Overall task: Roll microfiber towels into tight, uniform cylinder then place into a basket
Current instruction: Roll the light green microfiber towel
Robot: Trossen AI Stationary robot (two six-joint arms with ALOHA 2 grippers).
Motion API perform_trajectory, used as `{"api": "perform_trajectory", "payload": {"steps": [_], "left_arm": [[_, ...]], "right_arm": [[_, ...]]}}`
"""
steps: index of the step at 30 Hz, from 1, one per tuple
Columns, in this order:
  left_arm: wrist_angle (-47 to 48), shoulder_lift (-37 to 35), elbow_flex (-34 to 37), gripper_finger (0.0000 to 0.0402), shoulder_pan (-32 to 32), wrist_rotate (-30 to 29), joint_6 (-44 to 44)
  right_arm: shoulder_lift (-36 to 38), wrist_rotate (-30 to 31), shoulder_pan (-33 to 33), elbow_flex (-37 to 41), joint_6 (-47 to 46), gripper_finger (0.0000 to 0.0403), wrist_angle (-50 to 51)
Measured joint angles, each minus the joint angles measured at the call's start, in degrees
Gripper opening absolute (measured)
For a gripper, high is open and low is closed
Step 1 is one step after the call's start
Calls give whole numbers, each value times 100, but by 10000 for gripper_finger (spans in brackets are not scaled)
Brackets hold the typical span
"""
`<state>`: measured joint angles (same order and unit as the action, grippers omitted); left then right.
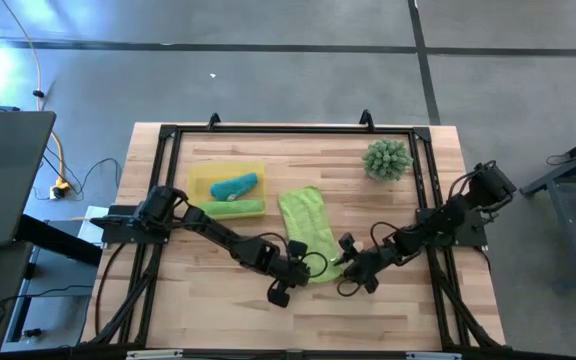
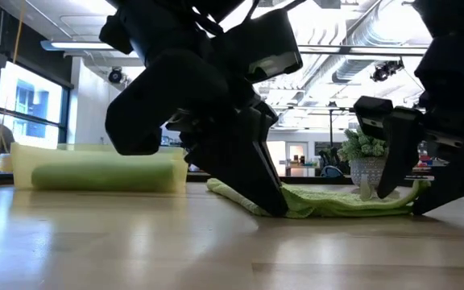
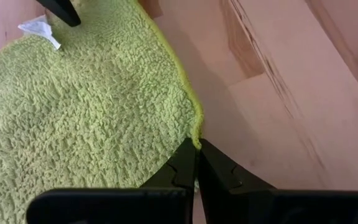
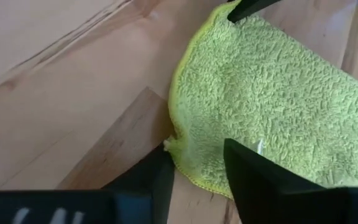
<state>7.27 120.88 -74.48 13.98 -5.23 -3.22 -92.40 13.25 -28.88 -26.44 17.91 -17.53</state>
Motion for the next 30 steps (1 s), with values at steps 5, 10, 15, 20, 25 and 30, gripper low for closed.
{"api": "perform_trajectory", "payload": {"steps": [5, 10, 15, 20, 25, 30], "left_arm": [[-16, 0, 0, 1, 65, -41, -34], [-94, 0, 0, 1, 83, -42, -250], [-109, -92, -9, 1, 109, -40, -299], [88, -268, -15, 1, 131, -16, -155], [478, -418, -14, 1, 149, -88, 332], [735, -565, -13, 1, 155, -511, 1185]], "right_arm": [[-6, -180, 0, 0, -2, 70, 68], [-6, -493, 80, 0, -734, 7, 163], [63, -762, 182, 20, -1707, 3, 72], [314, -1407, 403, 26, -1992, 1, -98], [470, -1539, 696, -109, -2491, 1, -114], [442, -1510, 906, -298, -2692, 0, -154]]}}
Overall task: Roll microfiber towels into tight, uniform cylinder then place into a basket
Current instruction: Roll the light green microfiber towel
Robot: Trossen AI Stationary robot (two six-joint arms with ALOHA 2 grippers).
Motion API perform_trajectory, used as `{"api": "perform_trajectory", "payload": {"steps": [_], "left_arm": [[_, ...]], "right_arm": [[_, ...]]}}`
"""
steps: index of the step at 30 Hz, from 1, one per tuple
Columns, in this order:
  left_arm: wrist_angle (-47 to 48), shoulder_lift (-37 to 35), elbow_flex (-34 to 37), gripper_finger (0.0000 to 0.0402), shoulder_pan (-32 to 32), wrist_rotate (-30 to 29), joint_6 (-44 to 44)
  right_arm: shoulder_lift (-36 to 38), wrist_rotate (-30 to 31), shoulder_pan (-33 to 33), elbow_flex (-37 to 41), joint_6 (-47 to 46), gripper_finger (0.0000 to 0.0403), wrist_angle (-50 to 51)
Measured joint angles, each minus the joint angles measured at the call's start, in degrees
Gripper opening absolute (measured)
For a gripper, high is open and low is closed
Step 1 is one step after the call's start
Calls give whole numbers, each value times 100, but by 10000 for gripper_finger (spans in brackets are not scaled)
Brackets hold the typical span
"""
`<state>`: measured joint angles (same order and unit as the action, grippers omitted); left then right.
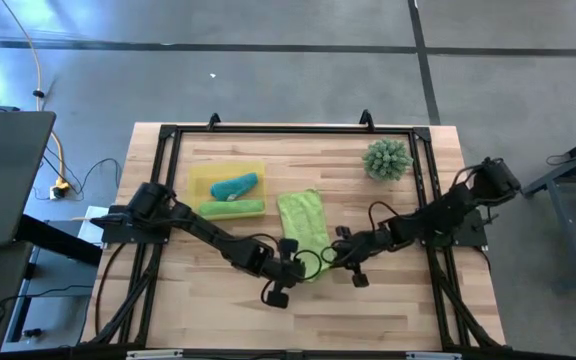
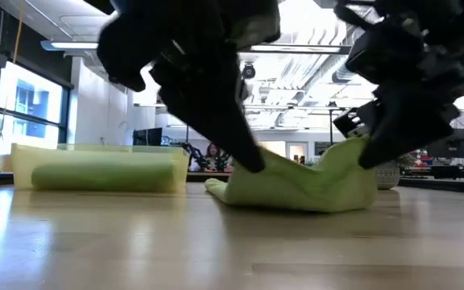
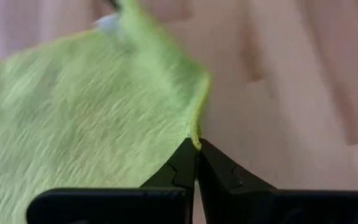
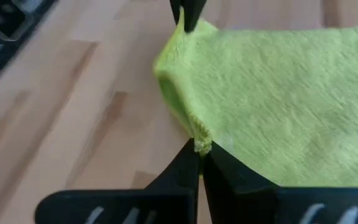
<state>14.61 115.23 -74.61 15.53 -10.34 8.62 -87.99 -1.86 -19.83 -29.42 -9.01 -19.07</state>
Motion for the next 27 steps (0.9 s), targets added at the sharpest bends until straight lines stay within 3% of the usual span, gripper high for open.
{"api": "perform_trajectory", "payload": {"steps": [4, 10, 20, 23, 27], "left_arm": [[322, -18, 4, 1, -16, -430, 815], [1018, 10, 4, 0, -117, -544, 1992], [1243, 17, 6, 0, -199, -757, 2121], [1270, 17, 6, 0, -203, -785, 2076], [1298, 17, 6, 0, -201, -784, 2074]], "right_arm": [[-2, 90, 148, -8, -3, 0, 48], [-68, 281, 331, -10, -62, 0, 119], [-503, 329, 423, -25, 249, 2, -11], [-430, 327, 407, -25, 629, 23, 29], [-212, 320, 401, -25, 993, 83, 120]]}}
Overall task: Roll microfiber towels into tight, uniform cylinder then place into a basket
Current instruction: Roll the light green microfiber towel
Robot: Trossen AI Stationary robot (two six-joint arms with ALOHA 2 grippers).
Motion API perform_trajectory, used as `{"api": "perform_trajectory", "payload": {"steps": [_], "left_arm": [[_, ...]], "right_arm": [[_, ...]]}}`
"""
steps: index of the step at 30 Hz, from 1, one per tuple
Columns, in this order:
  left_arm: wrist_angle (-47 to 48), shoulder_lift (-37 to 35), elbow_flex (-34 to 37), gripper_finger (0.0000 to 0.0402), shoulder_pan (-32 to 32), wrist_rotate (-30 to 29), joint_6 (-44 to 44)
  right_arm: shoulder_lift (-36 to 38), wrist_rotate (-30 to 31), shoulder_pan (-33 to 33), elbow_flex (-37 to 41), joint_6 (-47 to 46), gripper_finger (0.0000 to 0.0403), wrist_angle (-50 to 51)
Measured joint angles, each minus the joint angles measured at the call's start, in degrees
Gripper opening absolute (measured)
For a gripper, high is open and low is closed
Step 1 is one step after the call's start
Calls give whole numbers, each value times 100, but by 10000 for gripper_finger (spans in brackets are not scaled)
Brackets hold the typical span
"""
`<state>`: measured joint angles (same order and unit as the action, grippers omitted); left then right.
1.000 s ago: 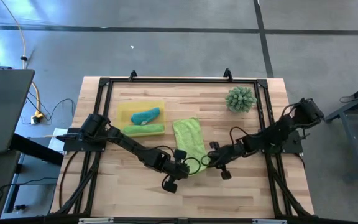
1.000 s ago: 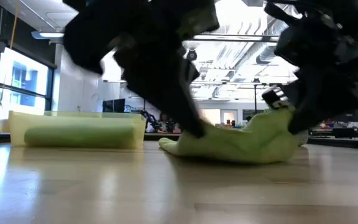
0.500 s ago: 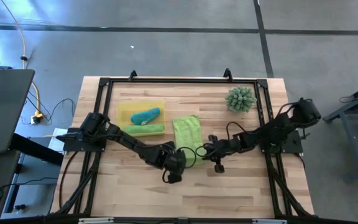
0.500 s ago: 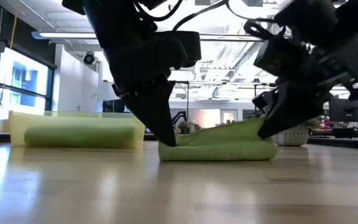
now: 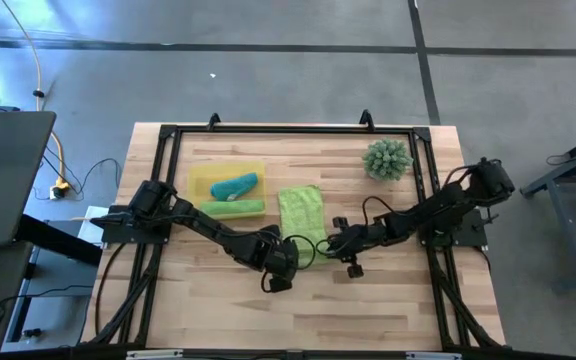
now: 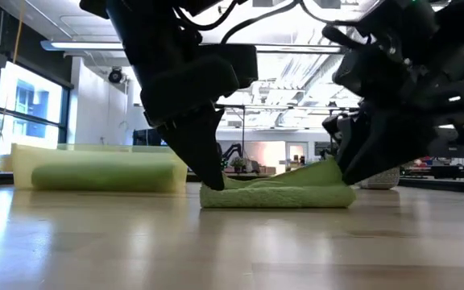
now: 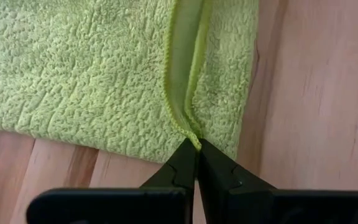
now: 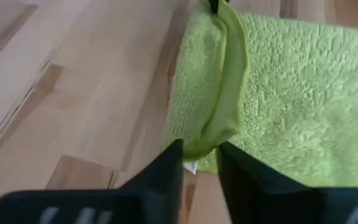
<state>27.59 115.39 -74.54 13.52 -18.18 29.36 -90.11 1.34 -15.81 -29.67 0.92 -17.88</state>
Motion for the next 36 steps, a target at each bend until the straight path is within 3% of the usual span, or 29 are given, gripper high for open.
{"api": "perform_trajectory", "payload": {"steps": [4, 7, 12, 19, 36], "left_arm": [[24, 0, 0, 0, 0, -19, -86], [20, 4, 0, 0, 0, -43, -105], [26, 7, 0, 0, -33, -93, -199], [72, 11, 0, 0, -42, -111, -212], [110, 11, 2, 2, -44, 41, -199]], "right_arm": [[317, -13, -2, 0, 67, 140, 278], [519, -81, -90, 0, -47, 157, 259], [494, -54, -515, 0, 533, 154, -19], [181, 1180, -805, 2, 551, 145, -215], [-950, 1163, -625, -11, 265, 146, -959]]}}
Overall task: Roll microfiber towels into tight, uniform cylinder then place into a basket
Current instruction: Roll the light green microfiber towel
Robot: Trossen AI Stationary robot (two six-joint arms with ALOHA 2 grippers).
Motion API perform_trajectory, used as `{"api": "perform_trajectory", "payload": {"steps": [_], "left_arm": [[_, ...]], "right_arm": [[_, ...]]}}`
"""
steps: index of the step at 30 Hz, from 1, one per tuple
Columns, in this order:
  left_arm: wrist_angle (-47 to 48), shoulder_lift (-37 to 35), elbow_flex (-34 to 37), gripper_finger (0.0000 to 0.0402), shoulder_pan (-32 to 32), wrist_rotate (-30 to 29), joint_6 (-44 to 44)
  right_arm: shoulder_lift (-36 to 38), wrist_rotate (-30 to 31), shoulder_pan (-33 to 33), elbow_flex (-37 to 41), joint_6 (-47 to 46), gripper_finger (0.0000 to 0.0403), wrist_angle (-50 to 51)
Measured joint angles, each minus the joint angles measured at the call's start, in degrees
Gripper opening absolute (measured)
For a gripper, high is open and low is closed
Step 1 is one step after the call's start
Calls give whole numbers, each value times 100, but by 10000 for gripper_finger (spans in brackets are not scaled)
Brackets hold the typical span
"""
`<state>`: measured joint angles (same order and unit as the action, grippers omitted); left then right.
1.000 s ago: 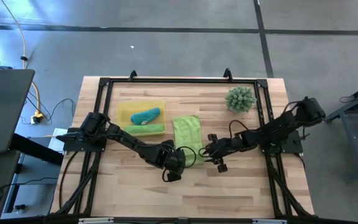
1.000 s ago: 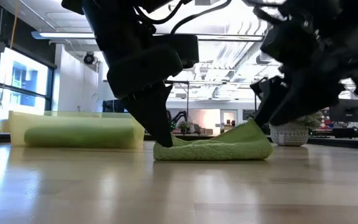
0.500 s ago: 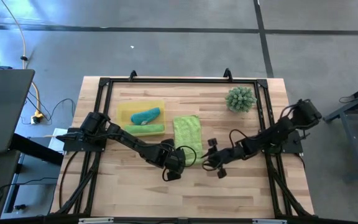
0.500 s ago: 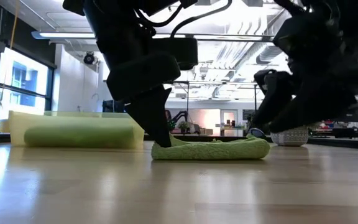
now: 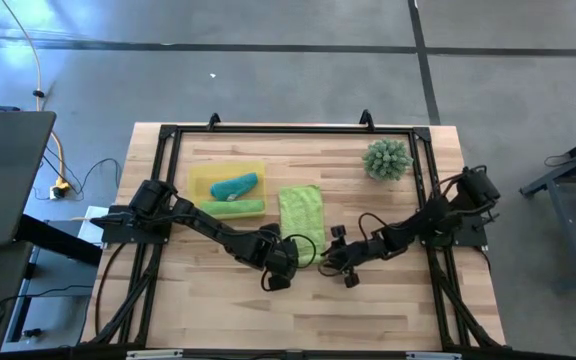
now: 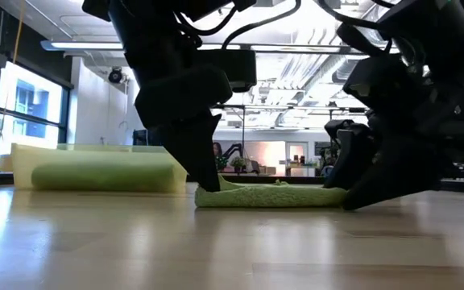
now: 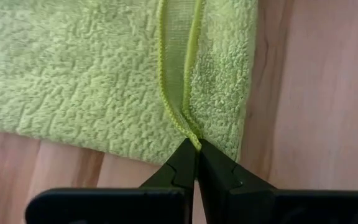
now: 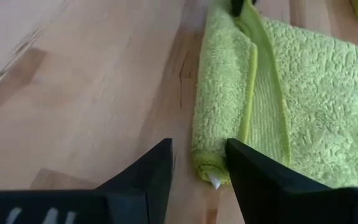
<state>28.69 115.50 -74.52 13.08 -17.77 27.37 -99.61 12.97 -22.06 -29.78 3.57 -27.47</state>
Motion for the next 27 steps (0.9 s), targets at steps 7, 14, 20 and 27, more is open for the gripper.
{"api": "perform_trajectory", "payload": {"steps": [7, 14, 20, 27], "left_arm": [[15, 0, -8, 39, 0, 43, -2], [915, 2, -521, 124, -152, 58, 94], [1942, 0, -1108, 155, -167, 463, 94], [1574, 0, -1171, 156, 240, 567, -598]], "right_arm": [[-53, -198, 54, -9, -378, 106, 108], [-57, -205, 59, -11, -712, 55, 278], [-62, -180, 65, -7, -881, 16, 300], [-64, -254, 147, 2, -1534, 6, 284]]}}
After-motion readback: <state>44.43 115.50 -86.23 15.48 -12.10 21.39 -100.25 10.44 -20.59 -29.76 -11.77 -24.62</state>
